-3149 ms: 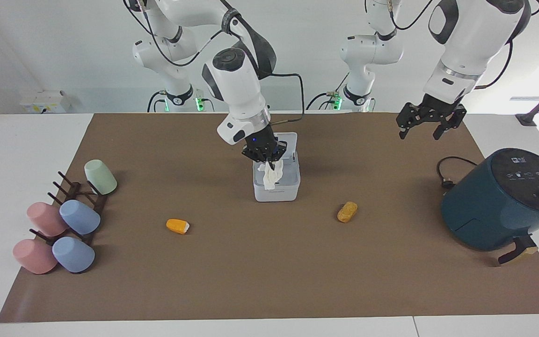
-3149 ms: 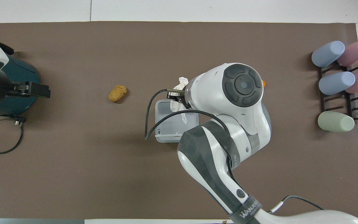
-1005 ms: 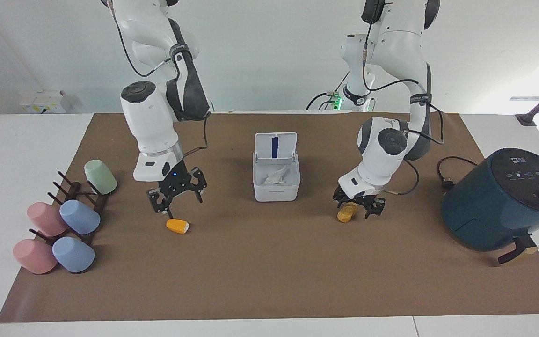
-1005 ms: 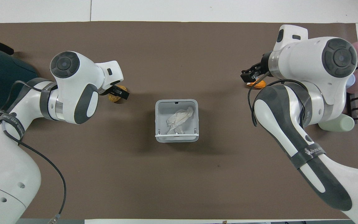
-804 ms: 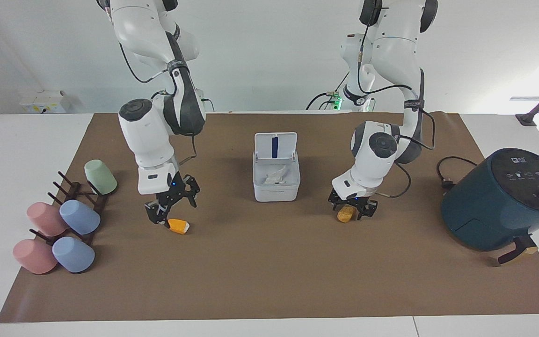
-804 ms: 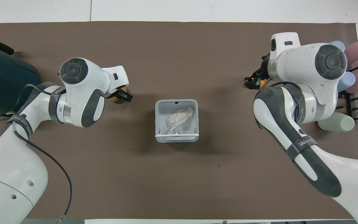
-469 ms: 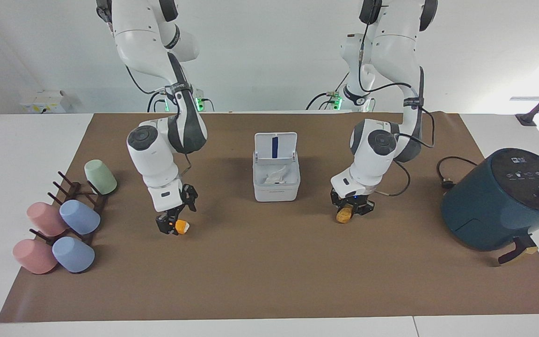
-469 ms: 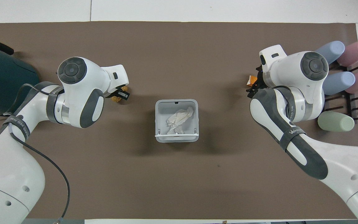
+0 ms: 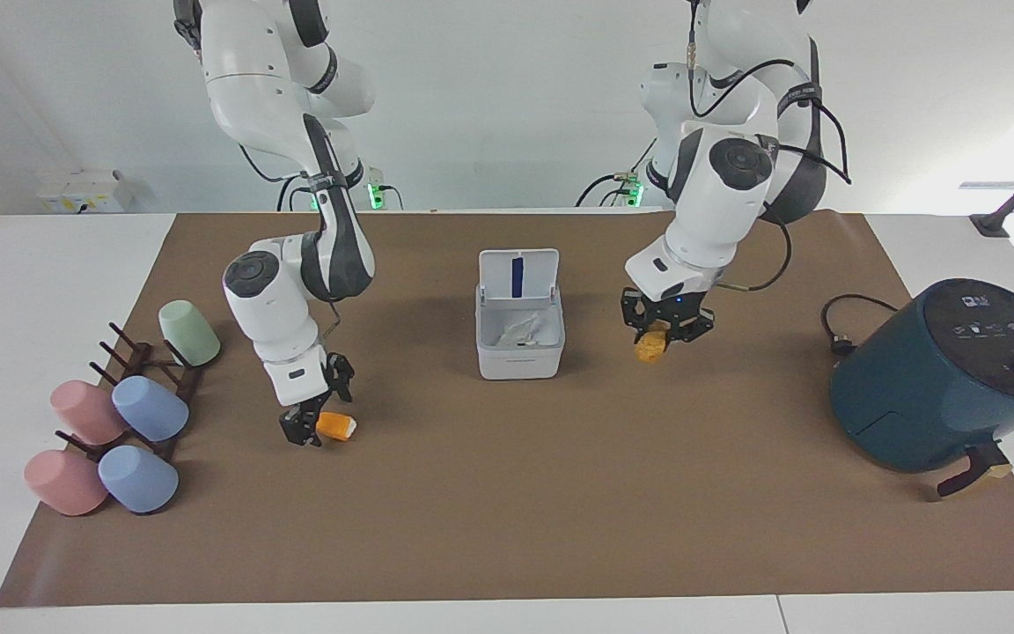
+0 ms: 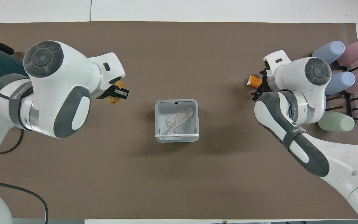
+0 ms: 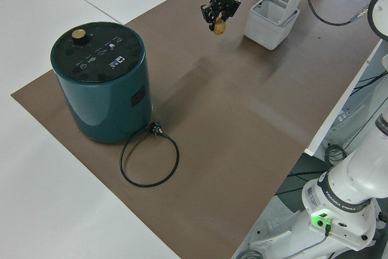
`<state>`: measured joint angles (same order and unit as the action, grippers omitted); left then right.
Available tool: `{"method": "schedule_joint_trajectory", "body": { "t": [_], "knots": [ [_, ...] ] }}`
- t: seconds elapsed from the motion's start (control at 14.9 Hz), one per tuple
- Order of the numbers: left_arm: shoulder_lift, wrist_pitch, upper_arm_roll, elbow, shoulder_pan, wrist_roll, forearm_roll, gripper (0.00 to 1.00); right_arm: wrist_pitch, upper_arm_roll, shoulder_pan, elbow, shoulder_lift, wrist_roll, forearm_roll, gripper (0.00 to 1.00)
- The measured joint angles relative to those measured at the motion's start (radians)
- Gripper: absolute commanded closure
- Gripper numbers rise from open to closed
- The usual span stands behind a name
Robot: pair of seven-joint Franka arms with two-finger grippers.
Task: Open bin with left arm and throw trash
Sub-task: 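Grasp the brown potato with the left gripper while the right gripper reaches the carrot, then drop the potato with the left gripper while the right gripper grasps the carrot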
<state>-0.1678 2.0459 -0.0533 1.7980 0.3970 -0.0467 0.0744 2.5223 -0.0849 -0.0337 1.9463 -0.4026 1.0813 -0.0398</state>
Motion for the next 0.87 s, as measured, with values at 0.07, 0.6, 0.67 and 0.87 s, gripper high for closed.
{"method": "schedule_joint_trajectory", "body": {
  "t": [0.07,0.6,0.67,0.87],
  "knots": [
    [-0.002,0.0,-0.002,0.0,0.033,-0.053,0.026,1.0,0.002,0.0,0.0,0.001,0.0,0.0,0.0,0.29],
    [-0.013,0.062,-0.007,0.015,0.199,-0.26,0.186,0.0,-0.068,0.0,0.0,-0.032,0.02,0.004,-0.167,1.0],
    [-0.013,0.062,-0.007,0.015,0.203,-0.267,0.186,0.0,-0.125,0.001,0.001,-0.053,0.038,-0.053,-0.174,1.0],
    [-0.011,0.047,-0.005,0.014,0.204,-0.316,0.186,0.0,-0.313,0.003,0.003,-0.112,0.119,-0.291,-0.176,1.0]
  ]
}}
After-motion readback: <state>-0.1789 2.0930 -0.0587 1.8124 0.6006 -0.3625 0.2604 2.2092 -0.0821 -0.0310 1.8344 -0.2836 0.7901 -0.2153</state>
